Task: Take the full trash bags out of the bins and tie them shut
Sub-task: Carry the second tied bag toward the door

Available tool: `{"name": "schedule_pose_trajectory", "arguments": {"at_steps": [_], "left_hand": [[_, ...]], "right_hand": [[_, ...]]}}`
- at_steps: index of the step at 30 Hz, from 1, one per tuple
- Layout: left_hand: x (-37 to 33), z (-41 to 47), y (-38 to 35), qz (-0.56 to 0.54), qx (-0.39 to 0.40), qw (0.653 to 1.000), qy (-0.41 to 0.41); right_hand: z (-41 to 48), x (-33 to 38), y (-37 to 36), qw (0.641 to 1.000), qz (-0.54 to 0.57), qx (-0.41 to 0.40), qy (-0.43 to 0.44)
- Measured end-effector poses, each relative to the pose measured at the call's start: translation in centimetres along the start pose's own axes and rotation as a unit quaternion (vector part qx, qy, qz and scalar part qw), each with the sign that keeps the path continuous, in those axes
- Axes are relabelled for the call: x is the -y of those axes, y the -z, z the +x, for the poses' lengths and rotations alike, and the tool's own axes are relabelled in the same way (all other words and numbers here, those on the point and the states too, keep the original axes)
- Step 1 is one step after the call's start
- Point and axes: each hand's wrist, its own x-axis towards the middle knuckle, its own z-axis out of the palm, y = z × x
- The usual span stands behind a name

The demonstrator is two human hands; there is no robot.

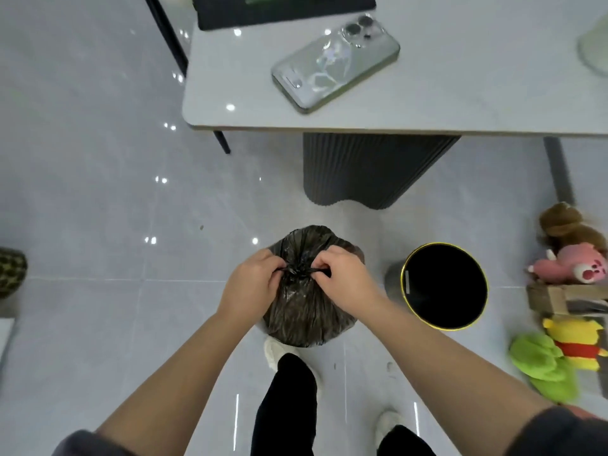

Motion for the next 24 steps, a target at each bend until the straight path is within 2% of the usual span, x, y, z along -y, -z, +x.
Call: {"name": "schedule_pose_trajectory", "arguments": {"at_steps": [5,11,18,24], "left_hand": [[1.7,-0.2,10.0,0.001,0.000,0.999,0.043],[6.5,1.6,18.3,0.024,-0.009,0.997,0.072],[14.5,8.0,25.7,0.051,-0.022,0.991,0.119],[20.1,15.5,33.3,0.039,-0.026,0.990,0.134]], "right_hand": [[2.2,10.2,2.0,1.000,0.012,0.002,-0.018],[6.8,19.0,1.2,0.998,0.045,0.008,-0.036],[16.6,27.3,-0.5,0.995,0.086,-0.002,-0.044],[26.6,34.0,0.8,0.991,0.121,0.012,-0.051]]}}
